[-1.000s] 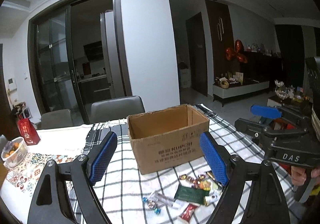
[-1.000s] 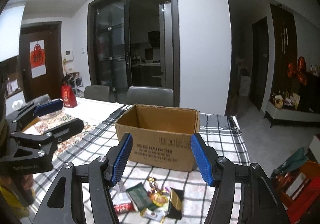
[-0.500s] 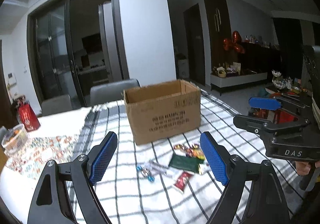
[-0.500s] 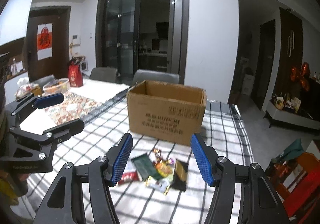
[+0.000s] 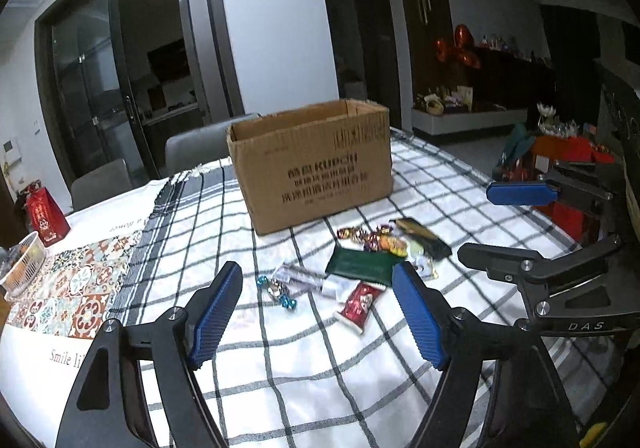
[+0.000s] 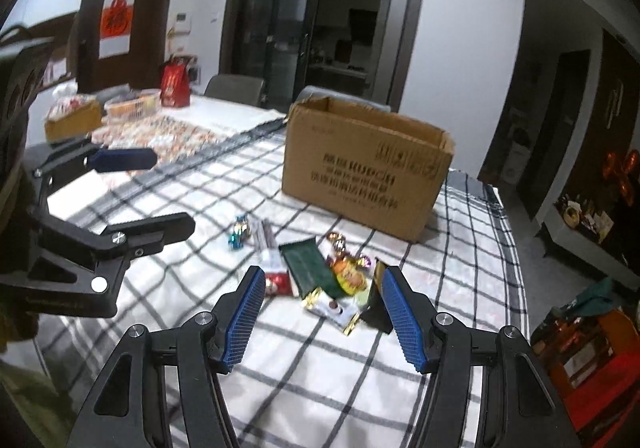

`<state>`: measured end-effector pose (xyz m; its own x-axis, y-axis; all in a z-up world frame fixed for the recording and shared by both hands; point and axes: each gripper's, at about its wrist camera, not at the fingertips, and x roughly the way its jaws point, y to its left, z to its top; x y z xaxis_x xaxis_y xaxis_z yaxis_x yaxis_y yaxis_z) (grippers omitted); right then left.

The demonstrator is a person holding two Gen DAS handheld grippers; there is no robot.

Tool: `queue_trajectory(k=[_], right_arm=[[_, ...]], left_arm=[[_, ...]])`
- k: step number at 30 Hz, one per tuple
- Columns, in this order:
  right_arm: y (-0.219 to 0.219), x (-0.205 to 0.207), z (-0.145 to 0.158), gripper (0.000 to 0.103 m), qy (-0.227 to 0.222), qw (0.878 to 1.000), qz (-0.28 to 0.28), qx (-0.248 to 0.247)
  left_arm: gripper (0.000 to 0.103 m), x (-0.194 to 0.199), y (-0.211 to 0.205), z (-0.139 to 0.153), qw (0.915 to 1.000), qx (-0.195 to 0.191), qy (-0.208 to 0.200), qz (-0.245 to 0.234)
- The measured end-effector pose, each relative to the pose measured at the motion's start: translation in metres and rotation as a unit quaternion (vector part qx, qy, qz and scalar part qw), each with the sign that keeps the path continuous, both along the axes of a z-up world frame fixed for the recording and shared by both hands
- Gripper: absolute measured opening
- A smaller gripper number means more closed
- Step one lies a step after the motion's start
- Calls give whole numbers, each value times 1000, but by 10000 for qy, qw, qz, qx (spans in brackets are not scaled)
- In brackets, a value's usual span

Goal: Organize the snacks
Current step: 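Move both tools back from the box toward the snack pile, then grasp the red candy bar with left tool while right tool grasps the white-gold bar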

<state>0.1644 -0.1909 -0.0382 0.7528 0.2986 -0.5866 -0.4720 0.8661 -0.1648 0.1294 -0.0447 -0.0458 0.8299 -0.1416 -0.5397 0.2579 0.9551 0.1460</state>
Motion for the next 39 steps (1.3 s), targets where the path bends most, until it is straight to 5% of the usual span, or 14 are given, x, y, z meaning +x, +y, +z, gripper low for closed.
queue_trajectory(k=[23, 39], right_arm=[[6, 57, -66, 49, 727, 9939, 616, -546], [9, 81, -91, 41, 972, 9898, 828, -627]], left_arm=[[47, 63, -22, -72, 9922, 34, 1185, -397], [36, 81, -25, -93, 9874, -7, 1535, -390]])
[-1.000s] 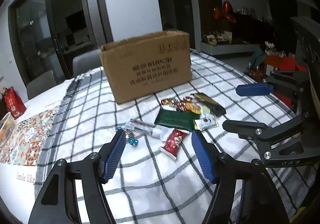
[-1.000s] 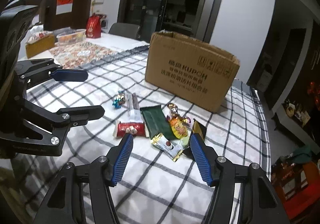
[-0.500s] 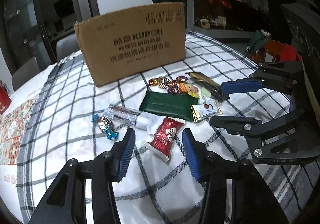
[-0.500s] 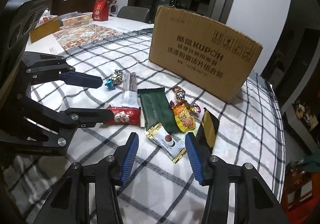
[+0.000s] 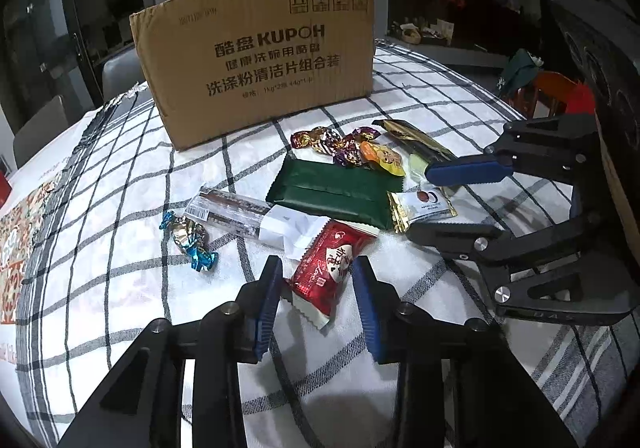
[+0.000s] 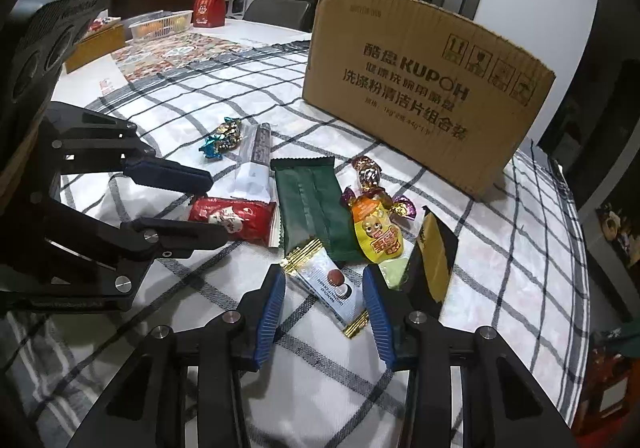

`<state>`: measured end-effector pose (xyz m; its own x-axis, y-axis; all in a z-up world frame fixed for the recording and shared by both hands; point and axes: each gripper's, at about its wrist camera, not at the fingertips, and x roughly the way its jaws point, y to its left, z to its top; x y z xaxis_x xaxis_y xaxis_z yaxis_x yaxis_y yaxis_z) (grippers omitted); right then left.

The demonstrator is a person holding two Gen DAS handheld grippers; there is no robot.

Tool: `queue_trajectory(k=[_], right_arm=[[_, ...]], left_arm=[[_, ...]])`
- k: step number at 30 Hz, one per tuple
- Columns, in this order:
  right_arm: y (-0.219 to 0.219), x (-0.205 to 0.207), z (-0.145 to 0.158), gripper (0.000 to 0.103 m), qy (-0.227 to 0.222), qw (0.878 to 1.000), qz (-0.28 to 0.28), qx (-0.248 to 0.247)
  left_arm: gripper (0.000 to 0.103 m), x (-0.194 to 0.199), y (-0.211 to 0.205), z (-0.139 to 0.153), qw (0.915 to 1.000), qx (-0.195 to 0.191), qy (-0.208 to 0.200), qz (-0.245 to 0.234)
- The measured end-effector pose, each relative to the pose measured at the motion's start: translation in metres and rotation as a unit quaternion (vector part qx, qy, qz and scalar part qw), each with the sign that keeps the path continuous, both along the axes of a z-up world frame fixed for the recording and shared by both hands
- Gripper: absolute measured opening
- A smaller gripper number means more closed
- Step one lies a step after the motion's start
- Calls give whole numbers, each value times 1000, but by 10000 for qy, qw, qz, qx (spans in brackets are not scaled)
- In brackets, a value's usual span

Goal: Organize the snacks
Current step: 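Grasp the red candy bar with left tool while right tool grasps the white-gold bar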

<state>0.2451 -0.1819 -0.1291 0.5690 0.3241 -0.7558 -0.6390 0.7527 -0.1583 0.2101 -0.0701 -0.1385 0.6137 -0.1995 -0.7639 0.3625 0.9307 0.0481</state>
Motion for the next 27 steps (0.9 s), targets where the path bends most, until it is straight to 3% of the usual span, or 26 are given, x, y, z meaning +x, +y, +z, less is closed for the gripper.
queue_trajectory(k=[9, 15, 20, 27], right_arm=[[3, 8, -6, 39, 154, 9999, -19, 25], [3, 9, -7, 28, 268, 9994, -133, 152], [1, 3, 1, 27, 257, 9988, -268, 315], [-1, -11, 15, 27, 211, 9971, -497, 529]], left_arm=[[36, 7, -2, -5, 10000, -8, 42, 54], [35, 6, -3, -7, 10000, 51, -10, 78], [32, 2, -7, -6, 9999, 153, -72, 28], [31, -11, -5, 1, 10000, -40, -1, 13]])
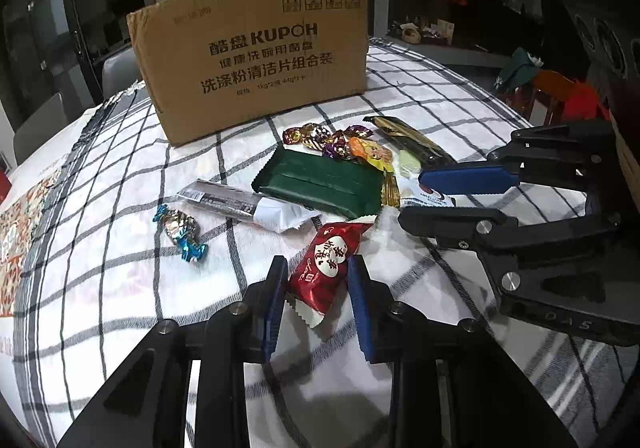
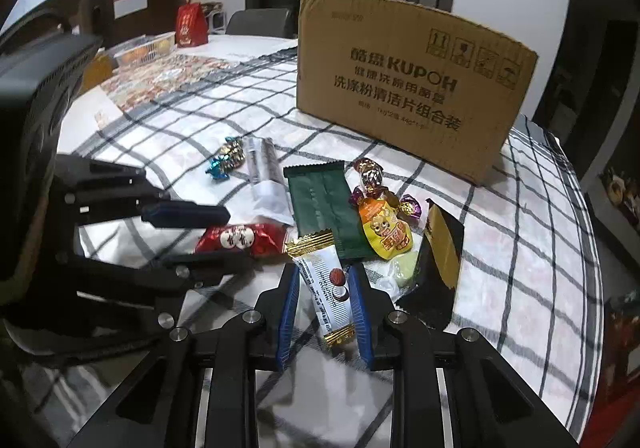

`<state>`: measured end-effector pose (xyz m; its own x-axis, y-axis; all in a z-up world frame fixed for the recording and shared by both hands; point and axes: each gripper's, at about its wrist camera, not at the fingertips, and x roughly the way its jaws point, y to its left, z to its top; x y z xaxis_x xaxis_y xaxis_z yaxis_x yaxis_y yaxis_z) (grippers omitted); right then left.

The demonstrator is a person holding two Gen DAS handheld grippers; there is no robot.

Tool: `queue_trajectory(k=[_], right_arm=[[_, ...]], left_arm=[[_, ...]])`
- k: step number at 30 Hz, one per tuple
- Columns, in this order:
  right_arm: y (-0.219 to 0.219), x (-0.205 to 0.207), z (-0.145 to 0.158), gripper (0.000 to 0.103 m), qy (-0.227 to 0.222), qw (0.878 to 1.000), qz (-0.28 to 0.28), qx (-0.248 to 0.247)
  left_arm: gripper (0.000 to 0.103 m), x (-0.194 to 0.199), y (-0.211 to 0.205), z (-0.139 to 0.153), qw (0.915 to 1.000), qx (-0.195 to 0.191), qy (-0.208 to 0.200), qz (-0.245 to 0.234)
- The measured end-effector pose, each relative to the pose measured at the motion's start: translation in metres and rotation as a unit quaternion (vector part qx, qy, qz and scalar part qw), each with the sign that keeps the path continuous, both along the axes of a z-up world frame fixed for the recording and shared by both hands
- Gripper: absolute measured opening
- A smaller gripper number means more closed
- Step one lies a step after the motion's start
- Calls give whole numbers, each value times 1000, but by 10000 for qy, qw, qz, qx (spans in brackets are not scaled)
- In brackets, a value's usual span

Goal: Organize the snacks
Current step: 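Grasp the red candy bar with left tool while right tool grasps the white-gold bar, then carry both bars over the box and open both tools to drop them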

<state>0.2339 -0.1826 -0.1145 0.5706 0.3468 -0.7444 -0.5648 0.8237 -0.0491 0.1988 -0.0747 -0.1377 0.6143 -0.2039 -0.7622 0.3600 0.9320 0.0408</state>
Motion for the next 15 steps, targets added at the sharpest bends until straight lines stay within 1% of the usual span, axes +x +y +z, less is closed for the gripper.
queue_trajectory(k=[7, 15], right_arm=[[-5, -12, 13, 27, -50, 9997, -206, 144], [-6, -27, 37, 27, -252, 9981, -407, 391]], left_arm=[[30, -12, 6, 18, 9996, -203, -114, 129], [30, -25, 13, 48, 9980, -384, -440, 237]])
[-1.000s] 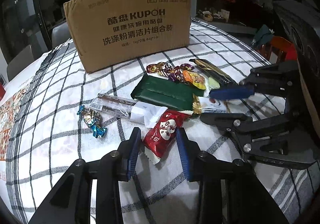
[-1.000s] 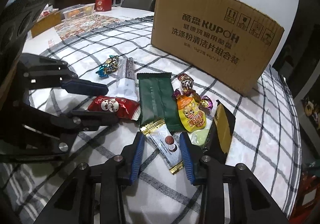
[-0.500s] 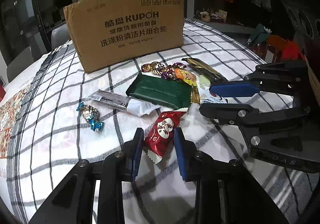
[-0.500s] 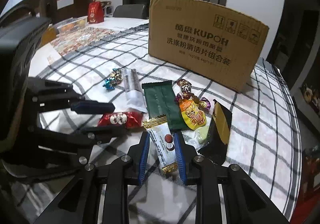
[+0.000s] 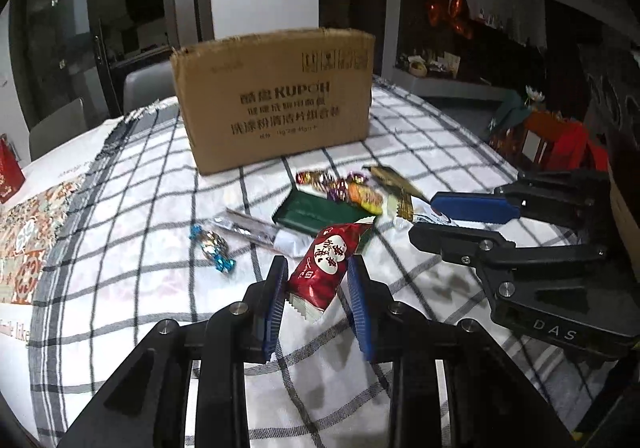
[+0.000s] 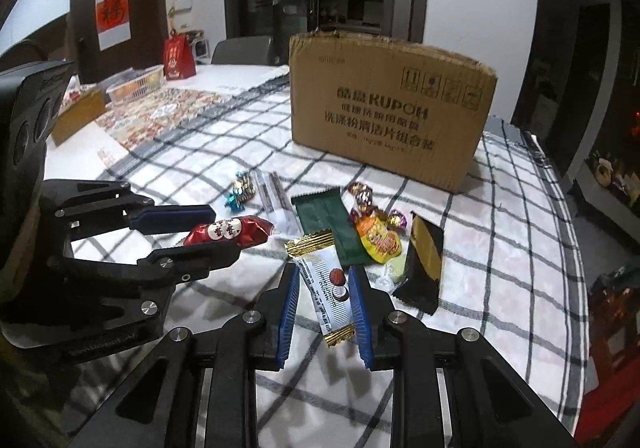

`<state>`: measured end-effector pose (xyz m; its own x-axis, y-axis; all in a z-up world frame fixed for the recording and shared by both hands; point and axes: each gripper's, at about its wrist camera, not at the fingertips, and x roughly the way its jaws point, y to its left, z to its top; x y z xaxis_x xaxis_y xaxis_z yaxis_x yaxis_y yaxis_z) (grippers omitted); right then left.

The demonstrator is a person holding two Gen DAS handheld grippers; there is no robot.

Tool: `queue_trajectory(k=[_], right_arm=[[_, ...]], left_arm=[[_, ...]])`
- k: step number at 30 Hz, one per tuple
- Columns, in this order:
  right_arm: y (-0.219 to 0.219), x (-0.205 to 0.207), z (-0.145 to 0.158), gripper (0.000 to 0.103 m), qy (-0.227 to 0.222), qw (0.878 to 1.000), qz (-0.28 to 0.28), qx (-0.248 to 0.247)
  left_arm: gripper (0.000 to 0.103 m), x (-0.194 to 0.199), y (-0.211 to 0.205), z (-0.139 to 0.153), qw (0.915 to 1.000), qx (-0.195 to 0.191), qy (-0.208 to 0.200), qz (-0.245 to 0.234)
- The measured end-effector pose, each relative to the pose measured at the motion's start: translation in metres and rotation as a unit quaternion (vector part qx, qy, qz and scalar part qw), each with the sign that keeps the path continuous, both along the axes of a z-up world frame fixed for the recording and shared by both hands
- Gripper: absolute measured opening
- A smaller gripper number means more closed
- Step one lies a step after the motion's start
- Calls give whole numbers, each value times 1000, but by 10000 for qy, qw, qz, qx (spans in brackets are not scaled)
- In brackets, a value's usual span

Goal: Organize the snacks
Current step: 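Carry both bars over the box and open both tools to drop them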

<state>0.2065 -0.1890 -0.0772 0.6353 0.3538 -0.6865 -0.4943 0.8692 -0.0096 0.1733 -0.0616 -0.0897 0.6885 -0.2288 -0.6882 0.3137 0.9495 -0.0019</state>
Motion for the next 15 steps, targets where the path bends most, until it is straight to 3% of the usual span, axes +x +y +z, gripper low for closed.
queue_trajectory(k=[15], right_arm=[[-4, -11, 56, 27, -570, 9966, -338, 490]], left_arm=[[30, -4, 15, 62, 9964, -239, -788, 177]])
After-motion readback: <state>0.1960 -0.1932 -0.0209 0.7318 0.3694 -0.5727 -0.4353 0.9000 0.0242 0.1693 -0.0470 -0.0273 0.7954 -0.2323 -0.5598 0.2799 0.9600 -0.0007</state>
